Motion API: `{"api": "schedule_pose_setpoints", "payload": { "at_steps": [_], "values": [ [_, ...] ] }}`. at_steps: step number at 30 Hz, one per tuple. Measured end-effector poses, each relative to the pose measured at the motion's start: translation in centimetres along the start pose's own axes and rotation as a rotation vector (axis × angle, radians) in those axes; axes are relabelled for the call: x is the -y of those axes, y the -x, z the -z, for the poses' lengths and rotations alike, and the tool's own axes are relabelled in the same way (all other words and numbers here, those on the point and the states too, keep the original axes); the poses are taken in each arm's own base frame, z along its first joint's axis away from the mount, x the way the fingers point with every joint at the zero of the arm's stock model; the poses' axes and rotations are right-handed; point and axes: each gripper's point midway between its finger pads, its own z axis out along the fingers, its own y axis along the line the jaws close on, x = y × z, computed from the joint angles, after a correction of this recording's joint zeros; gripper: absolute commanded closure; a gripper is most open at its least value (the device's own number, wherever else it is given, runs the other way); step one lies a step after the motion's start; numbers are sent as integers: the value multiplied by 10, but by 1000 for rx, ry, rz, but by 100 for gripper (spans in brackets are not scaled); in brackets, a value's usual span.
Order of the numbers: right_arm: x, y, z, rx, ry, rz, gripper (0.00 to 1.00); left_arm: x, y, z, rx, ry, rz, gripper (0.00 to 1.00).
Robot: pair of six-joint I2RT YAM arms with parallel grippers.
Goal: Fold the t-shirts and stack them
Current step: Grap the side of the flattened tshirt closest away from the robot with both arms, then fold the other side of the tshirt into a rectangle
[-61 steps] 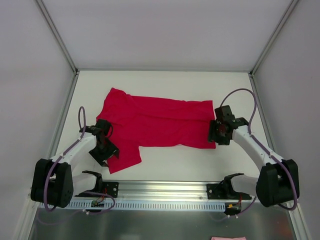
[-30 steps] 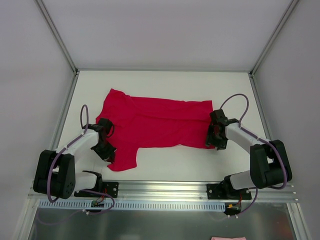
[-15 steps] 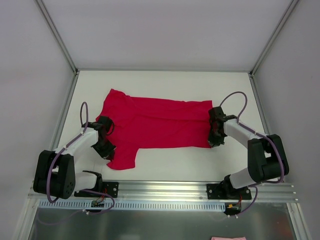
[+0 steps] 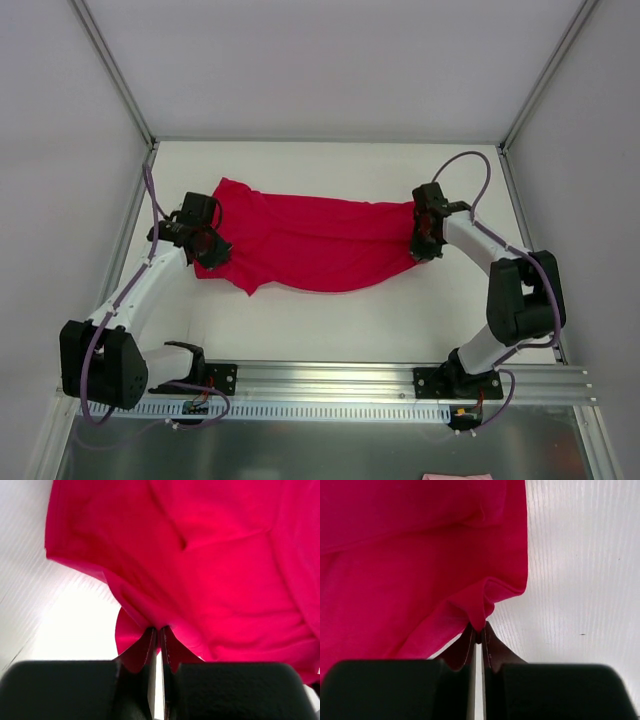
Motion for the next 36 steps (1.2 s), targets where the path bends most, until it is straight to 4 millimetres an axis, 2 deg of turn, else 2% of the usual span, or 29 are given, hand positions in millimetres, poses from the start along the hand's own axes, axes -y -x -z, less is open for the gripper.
{"api": "schedule_pose_setpoints", "payload": {
  "at_steps": [4, 11, 16, 20, 26, 36],
  "values": [
    [-3, 12, 4, 13, -2, 15, 99, 17, 17, -1, 37, -13, -5, 100],
    [7, 24, 7, 32, -73, 30, 99, 15, 26, -12, 35, 28, -23, 100],
    [18, 34, 6, 33, -151, 27, 99, 16, 50, -10, 79, 37, -8, 100],
    [25, 45, 4, 34, -181, 8, 99, 26, 74, -6, 122, 31, -9, 100],
    [28, 57, 2, 37, -191, -10, 99, 38, 96, -15, 138, 36, -14, 100],
    [24, 65, -8, 16, -199, 14, 99, 41, 103, -26, 129, 54, -48, 100]
  ]
}}
